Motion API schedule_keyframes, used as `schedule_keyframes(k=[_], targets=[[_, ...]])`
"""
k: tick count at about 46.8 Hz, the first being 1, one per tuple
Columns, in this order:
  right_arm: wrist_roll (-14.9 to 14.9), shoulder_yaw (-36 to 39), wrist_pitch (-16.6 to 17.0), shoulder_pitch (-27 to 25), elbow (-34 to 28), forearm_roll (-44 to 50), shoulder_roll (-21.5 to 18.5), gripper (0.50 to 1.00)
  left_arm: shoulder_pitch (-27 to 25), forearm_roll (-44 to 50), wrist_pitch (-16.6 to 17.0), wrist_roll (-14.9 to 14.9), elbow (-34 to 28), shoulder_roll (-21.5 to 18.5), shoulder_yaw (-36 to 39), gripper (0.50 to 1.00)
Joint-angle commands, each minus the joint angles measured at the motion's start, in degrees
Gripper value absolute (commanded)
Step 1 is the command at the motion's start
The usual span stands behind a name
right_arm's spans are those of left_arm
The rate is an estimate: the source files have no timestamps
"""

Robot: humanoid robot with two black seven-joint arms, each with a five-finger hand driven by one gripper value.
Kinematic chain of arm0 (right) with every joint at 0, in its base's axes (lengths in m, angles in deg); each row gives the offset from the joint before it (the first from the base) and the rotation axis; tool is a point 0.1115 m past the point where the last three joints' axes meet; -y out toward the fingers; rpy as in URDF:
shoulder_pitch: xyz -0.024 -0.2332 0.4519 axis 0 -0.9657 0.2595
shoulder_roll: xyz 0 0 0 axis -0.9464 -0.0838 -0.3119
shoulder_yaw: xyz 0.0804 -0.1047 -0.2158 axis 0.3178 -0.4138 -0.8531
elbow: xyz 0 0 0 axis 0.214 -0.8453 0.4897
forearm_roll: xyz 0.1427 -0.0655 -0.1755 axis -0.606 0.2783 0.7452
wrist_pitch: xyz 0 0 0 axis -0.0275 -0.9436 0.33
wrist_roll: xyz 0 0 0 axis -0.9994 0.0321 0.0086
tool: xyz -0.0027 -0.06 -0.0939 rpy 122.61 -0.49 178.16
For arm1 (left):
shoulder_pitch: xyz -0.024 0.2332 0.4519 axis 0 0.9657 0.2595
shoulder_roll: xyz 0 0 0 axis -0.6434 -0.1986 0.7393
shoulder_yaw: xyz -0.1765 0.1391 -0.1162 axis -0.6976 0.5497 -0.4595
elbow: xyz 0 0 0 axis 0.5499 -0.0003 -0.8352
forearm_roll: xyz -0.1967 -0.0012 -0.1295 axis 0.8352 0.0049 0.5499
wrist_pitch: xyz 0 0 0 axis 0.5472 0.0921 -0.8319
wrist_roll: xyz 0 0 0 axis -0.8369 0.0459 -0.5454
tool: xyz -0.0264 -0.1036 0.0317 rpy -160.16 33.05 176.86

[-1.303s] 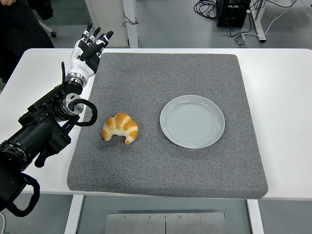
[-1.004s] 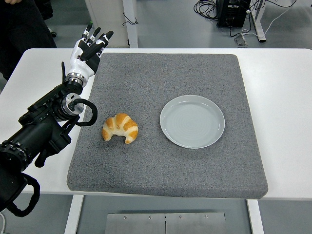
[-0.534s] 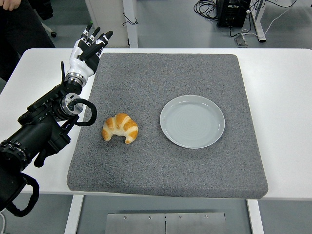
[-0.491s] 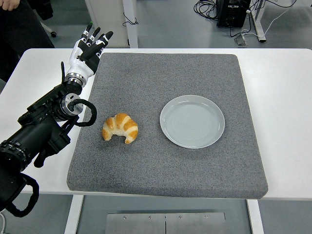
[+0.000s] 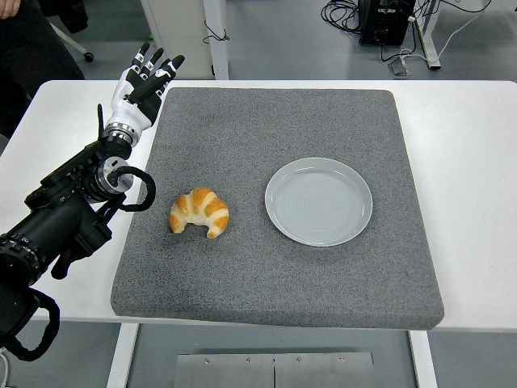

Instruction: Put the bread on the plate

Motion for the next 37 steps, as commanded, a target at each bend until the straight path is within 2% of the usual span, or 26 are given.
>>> schedule_keyframes(k=[1,8,15,30,37], targets=[[0.0,0.0,0.0,0.0,0.0,0.0,0.0,1.0,-0.5,0.0,-0.4,0.1,-0.1,-0.6,0.0,0.971],[0.0,0.0,0.0,0.0,0.0,0.0,0.0,1.0,-0.8,-0.2,-3.0,0.1,-0.1,-3.0,0.2,0.971],[0.0,0.0,0.0,0.0,-0.1,0.0,0.0,1.0,-1.8,-0.9,-3.3,0.1,-0.1,-3.8,1.9,0.971],[0.0,0.0,0.1,0.0,0.0,0.0,0.0,1.0,-4.2,-1.1,-2.4,0.5,-3.8,-7.9,9.5,0.971],[0.0,0.0,0.0,0.0,0.0,0.0,0.0,1.0,-6.0,-1.5,0.4,1.6,-9.1,-11.4,15.9,0.969]])
